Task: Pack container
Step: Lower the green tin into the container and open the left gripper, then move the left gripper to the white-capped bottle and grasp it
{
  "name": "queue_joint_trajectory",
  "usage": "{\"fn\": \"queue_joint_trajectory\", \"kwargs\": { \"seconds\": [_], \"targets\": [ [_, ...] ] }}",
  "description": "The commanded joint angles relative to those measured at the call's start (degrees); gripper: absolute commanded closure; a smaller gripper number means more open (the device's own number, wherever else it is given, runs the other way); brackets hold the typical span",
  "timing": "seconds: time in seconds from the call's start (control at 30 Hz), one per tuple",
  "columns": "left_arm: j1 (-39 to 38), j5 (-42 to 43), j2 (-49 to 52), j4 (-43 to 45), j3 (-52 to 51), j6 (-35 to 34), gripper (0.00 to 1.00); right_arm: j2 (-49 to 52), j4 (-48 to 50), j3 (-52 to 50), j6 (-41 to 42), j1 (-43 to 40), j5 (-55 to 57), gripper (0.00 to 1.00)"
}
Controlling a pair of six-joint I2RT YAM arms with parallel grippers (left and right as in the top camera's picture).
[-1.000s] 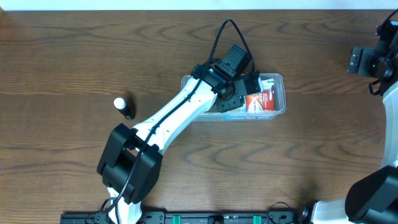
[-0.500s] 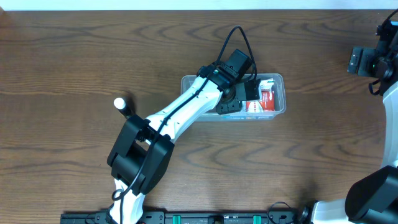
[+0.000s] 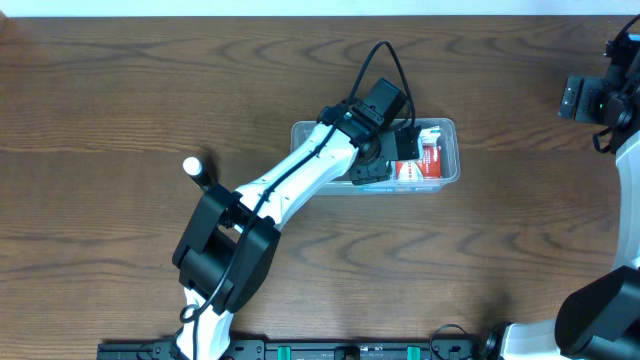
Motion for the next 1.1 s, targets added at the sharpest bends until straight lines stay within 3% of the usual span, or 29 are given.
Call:
{"fn": "queue_joint_trajectory", "kwargs": {
  "seconds": [0.0, 0.33, 0.6, 0.8, 1.07],
  "targets": [
    [-1.0, 0.9, 0.3, 0.1, 0.5, 0.6, 0.28, 0.0, 0.0, 0.4, 0.8, -0.2, 0.3, 0.01],
    [-1.3, 0.8, 0.2, 1.5, 0.5, 0.3, 0.24, 0.0, 0.0, 0.4, 0.8, -0.2, 0.3, 0.01],
    [-1.2, -2.2, -2.1, 1.5, 0.5, -6.8, 0.25, 0.0, 0.0, 0.4, 0.8, -0.2, 0.3, 0.01],
    [-1.1, -9.0, -8.6, 1.0, 0.5, -15.3, 0.25, 0.0, 0.0, 0.4, 0.8, -0.2, 0.3, 0.01],
    [6.0, -13.0, -20.7, -7.9, 0.5, -35.1, 0.24, 0.0, 0.0, 0.4, 0.8, -0.2, 0.3, 0.01]
  ]
}}
